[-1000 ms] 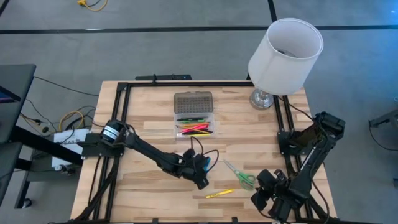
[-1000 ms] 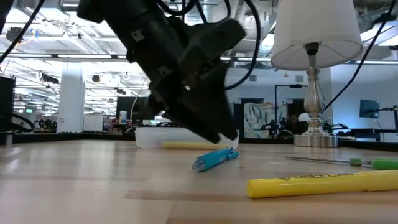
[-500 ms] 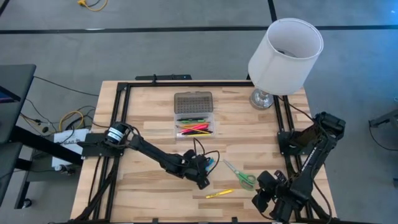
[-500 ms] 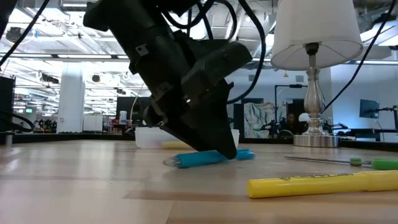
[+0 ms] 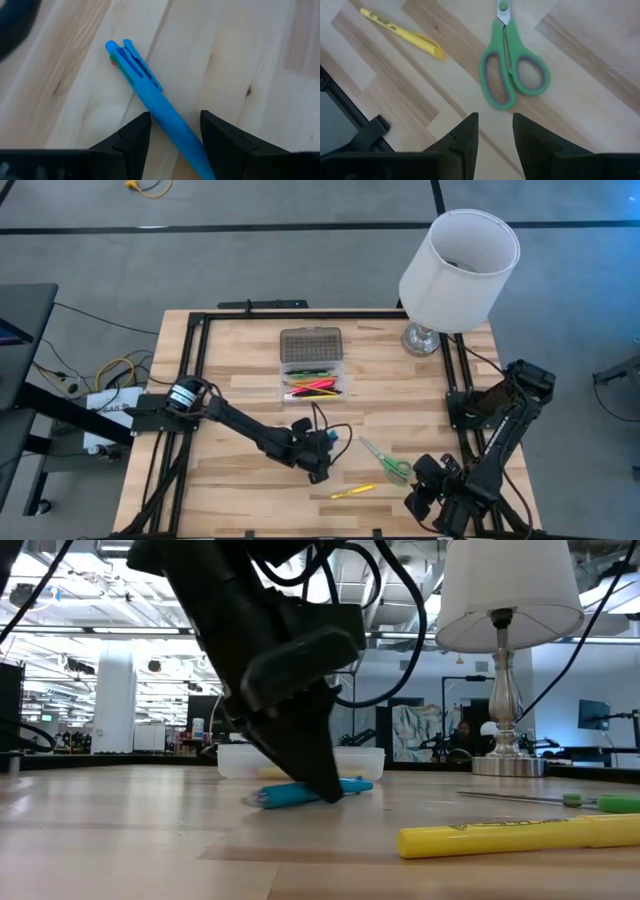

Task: Pick & place school supplies into a supply box
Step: Put the blue pen into the supply box, then put the scissors into the supply box

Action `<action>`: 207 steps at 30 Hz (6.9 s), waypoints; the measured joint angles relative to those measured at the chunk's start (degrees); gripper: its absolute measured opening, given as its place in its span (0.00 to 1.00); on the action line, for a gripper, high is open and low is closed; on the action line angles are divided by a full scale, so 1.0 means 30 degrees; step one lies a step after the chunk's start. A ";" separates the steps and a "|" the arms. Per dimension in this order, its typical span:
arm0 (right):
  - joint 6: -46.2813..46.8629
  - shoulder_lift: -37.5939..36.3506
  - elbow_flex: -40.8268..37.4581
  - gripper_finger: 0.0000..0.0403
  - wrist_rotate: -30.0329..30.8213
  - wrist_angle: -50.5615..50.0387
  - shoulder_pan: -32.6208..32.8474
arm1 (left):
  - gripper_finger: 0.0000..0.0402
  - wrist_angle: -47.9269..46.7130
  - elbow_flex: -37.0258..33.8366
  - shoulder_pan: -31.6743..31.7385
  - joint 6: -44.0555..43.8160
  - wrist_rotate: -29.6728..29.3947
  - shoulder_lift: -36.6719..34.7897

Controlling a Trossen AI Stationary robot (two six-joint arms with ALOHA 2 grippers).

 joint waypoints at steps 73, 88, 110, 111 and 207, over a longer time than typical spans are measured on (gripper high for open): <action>-0.2694 0.0000 0.0007 0.28 0.0596 0.1318 -0.3673 | 0.34 -0.2449 0.0809 0.1323 0.8308 0.5603 -0.1038; -0.3024 0.0000 0.0007 0.28 0.0594 0.2012 -0.3673 | 0.26 -0.3376 0.0481 0.1405 0.7232 0.4455 -0.1149; -0.3140 0.0000 0.0002 0.28 0.0583 0.2077 -0.3928 | 0.16 -0.3532 0.0452 0.1427 0.7026 0.4124 -0.1166; -0.3140 0.0000 0.0007 0.28 0.0583 0.2072 -0.3928 | 0.16 -0.3532 0.0452 0.1427 0.7026 0.4124 -0.1166; -0.2645 0.0015 -0.1183 0.28 0.0954 0.4296 -0.3958 | 0.43 -1.1175 0.6615 0.7671 1.3378 0.4641 -0.7251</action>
